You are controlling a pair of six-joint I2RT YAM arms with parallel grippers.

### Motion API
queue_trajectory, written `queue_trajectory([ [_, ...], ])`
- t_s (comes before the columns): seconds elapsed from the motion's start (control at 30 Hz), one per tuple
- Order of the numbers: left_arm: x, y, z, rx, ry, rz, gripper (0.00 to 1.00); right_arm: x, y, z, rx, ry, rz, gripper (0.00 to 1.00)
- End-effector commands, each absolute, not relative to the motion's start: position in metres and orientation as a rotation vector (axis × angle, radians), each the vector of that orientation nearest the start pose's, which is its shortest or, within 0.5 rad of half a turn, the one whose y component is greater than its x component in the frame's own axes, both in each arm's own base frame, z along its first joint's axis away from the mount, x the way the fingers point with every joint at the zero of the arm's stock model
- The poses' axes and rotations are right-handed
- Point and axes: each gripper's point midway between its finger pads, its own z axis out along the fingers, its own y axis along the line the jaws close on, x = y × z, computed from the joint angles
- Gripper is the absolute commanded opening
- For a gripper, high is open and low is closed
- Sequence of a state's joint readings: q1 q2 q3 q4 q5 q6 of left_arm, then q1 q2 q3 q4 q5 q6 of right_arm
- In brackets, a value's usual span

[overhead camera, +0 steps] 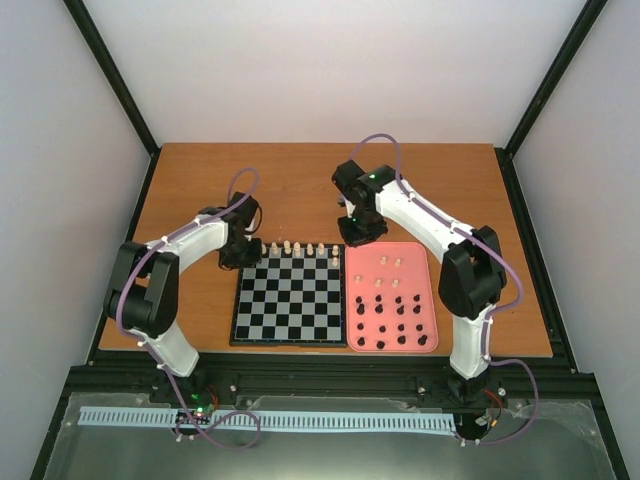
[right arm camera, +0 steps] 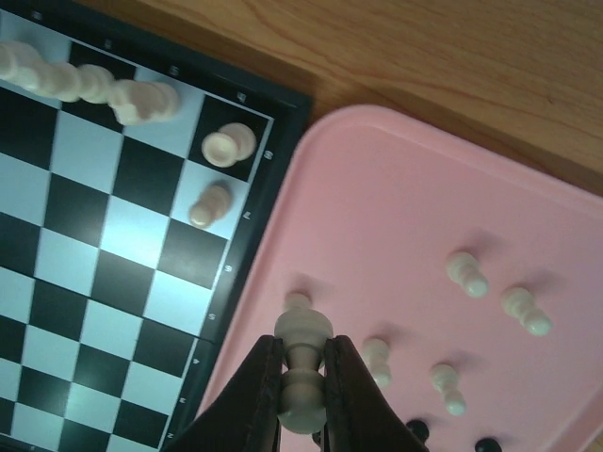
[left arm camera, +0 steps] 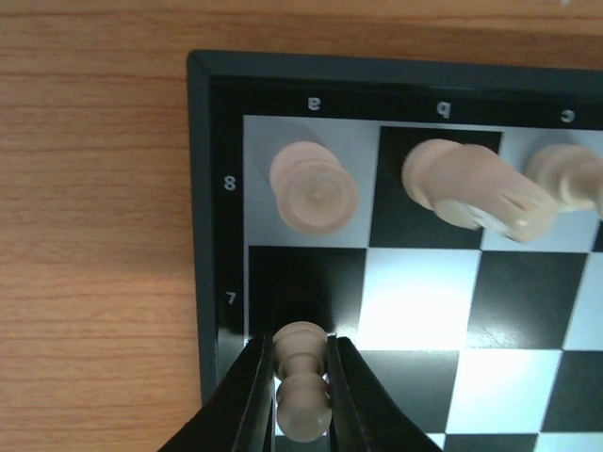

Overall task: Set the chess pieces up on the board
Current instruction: Pick up the chess piece from the storage box.

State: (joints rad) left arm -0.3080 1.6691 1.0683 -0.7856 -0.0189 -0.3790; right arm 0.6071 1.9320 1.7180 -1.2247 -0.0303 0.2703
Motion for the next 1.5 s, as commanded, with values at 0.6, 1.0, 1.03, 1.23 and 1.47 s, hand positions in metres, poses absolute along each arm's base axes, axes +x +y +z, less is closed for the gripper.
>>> queue_trajectory([
  [0.6, 0.333, -0.093, 0.043, -0.155, 2.926, -0.148, 0.07, 0.323, 0.26, 0.131, -0.601, 2.983, 0.162, 0.03],
  [1.0, 0.339, -0.096, 0.035, -0.173, 2.926, -0.16, 0.08, 0.319, 0.264, 0.13, -0.619, 2.983, 0.166, 0.03],
  [1.03, 0.339, -0.097, 0.034, -0.174, 2.93, -0.162, 0.08, 0.319, 0.264, 0.129, -0.62, 2.985, 0.164, 0.03],
  [1.23, 0.334, -0.096, 0.034, -0.164, 2.94, -0.16, 0.12, 0.317, 0.267, 0.133, -0.631, 2.98, 0.185, 0.04],
  [1.47, 0.322, -0.092, 0.042, -0.152, 2.942, -0.156, 0.23, 0.31, 0.276, 0.135, -0.67, 2.978, 0.213, 0.04],
])
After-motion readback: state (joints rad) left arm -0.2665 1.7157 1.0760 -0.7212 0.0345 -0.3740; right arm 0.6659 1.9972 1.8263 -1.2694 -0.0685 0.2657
